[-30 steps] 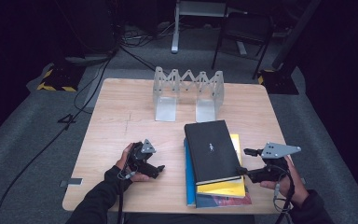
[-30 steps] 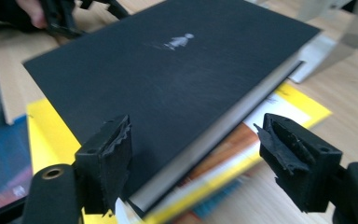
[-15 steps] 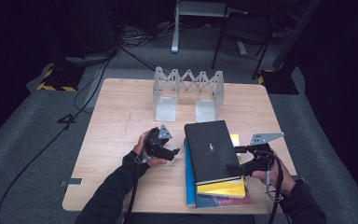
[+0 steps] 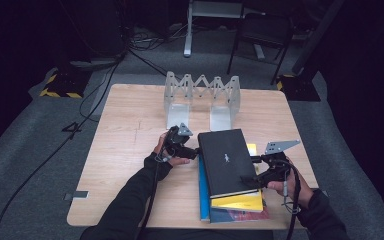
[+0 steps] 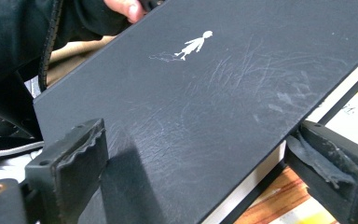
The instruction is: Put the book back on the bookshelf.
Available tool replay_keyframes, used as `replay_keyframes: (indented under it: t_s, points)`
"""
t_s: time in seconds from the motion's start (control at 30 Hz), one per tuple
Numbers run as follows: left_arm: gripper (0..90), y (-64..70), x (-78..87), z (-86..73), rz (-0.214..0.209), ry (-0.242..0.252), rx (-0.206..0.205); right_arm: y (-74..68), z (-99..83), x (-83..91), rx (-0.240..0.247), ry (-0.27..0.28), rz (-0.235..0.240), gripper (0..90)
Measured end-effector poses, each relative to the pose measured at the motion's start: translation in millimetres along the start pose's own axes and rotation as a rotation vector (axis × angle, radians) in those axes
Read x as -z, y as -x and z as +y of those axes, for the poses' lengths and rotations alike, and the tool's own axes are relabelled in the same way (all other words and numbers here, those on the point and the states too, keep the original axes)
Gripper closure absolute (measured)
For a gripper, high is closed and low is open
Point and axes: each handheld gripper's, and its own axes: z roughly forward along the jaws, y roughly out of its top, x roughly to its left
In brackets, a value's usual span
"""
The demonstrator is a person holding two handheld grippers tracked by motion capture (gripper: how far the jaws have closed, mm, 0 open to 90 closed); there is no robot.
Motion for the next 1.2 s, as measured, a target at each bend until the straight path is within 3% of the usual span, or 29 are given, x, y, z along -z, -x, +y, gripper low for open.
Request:
replay_keyframes:
  t_s: [0.2,0.33,0.4,0.43,0.53,0.57,0.7,0.77,0.93,1.03,1.13,1.2]
  points:
    - [25.1,-3.9,1.2,4.1,-0.020,0.029,-0.024,-4.4,-0.4,1.9,0.051,0.018,-0.020,6.8]
    - [43.6,-3.0,10.2,9.8,-0.073,0.102,-0.026,-10.5,-0.9,3.9,0.113,0.053,-0.058,7.2]
    - [51.4,-5.3,20.3,16.6,-0.130,0.150,-0.020,-14.5,-0.7,5.0,0.153,0.070,-0.085,7.1]
    - [57.4,-6.4,26.3,20.6,-0.162,0.164,-0.035,-17.9,-0.3,5.7,0.182,0.083,-0.103,7.2]
    - [64.6,-5.7,35.7,27.3,-0.173,0.189,-0.054,-24.7,0.0,7.6,0.246,0.108,-0.140,8.1]
    - [69.9,-4.7,42.8,33.2,-0.205,0.209,-0.060,-25.3,-0.5,8.1,0.258,0.125,-0.147,8.9]
    - [70.7,-0.1,49.3,42.5,-0.212,0.216,-0.067,-25.8,-0.5,9.1,0.268,0.164,-0.163,11.9]
    - [71.5,3.0,52.0,48.9,-0.195,0.208,-0.091,-26.5,1.2,10.7,0.278,0.184,-0.176,12.1]
    - [75.9,8.7,55.5,63.0,-0.222,0.228,-0.106,-24.3,3.9,15.8,0.281,0.224,-0.196,12.6]
    - [76.2,8.1,56.7,71.5,-0.264,0.246,-0.117,-22.3,6.7,20.0,0.298,0.233,-0.206,14.1]
    - [76.1,14.9,55.7,81.8,-0.272,0.236,-0.158,-21.6,9.6,27.2,0.332,0.279,-0.221,25.8]
    - [77.5,16.1,58.8,86.9,-0.278,0.265,-0.146,-21.4,12.1,31.2,0.348,0.294,-0.231,30.2]
